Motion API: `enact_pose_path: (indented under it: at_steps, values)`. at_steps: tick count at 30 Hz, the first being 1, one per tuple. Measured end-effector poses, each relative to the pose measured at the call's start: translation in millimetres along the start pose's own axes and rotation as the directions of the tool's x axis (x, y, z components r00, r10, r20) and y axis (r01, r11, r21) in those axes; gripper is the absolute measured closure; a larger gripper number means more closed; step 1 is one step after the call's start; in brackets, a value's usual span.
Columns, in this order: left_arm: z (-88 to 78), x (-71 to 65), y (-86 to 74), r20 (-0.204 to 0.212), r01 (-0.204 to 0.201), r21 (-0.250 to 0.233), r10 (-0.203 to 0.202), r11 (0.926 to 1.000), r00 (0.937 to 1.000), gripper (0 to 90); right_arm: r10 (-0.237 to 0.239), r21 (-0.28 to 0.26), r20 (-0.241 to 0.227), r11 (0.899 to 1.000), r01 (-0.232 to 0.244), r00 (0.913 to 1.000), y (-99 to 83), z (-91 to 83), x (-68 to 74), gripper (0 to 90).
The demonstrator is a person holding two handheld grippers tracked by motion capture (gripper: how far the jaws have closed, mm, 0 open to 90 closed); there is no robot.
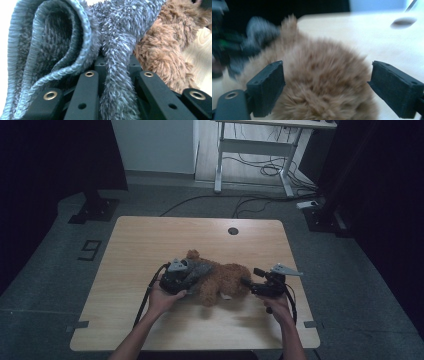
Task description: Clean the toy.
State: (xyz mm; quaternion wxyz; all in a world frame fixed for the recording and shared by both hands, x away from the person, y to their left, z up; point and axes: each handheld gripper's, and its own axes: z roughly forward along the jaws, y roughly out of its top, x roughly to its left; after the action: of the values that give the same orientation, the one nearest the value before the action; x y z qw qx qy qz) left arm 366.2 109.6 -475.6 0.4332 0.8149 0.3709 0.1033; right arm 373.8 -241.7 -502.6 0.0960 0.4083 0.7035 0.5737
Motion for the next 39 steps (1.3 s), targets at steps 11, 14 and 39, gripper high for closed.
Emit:
enact_pose_path:
  at_steps: [11, 14, 39]
  values:
    - [-12.9, -10.1, -23.2, 0.049, -0.019, 0.021, 0.018, 0.9996, 0.9987, 77.0, 0.011, 0.223, -0.013, 0.975, -0.008, 0.9999, -28.2, 19.6, 6.1, 3.9]
    - [-14.2, -9.8, -26.3, 0.03, -0.018, 0.01, 0.017, 0.9998, 0.9994, 76.9, 0.003, 0.217, -0.011, 0.976, -0.001, 0.9999, -30.3, 22.0, 6.5, 9.1]
    - [69.6, -82.4, 59.6, 0.017, -0.154, 0.015, 0.154, 0.9879, 0.988, 76.0, 0.022, 0.106, 0.006, 0.994, -0.023, 0.9997, -28.2, 24.9, 4.5, 29.3]
